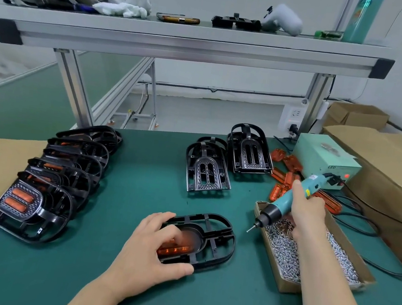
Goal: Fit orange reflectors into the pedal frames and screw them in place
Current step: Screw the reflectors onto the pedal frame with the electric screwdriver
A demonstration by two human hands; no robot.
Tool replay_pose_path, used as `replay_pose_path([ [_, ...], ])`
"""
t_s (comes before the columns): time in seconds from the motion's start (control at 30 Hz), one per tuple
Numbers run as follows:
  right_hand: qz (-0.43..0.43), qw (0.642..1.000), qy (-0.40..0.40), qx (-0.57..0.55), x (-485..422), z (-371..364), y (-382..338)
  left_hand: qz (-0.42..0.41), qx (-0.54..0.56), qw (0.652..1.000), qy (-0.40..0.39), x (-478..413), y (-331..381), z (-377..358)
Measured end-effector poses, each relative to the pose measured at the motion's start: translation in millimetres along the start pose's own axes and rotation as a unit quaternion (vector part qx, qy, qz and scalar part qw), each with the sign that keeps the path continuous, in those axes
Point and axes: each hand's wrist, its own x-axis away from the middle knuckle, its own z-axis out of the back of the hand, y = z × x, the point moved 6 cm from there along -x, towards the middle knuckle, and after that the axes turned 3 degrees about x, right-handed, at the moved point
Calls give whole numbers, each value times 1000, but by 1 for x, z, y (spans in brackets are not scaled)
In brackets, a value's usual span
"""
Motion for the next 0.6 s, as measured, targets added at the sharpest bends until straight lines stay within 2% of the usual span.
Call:
replay_pose_path([
  [0.23, 82, 976, 43, 195, 4, 16, -6, 1, -4, 1000, 1, 0, 0, 0],
  [0.3, 106, 968, 49, 221, 7, 20, -9, 3, -4, 1000, 0, 0, 0, 0],
  [0.43, 125, 960, 23, 249, 17, 26, -9, 6, -4, 1000, -3, 1, 0, 0],
  [0.53, 167, 928, 10, 333, 28, 36, -11, 6, -7, 1000, -5, 1, -1, -1],
  [0.6, 188, 906, -32, 378, 35, 38, -11, 6, -8, 1000, -5, 1, -1, -1],
])
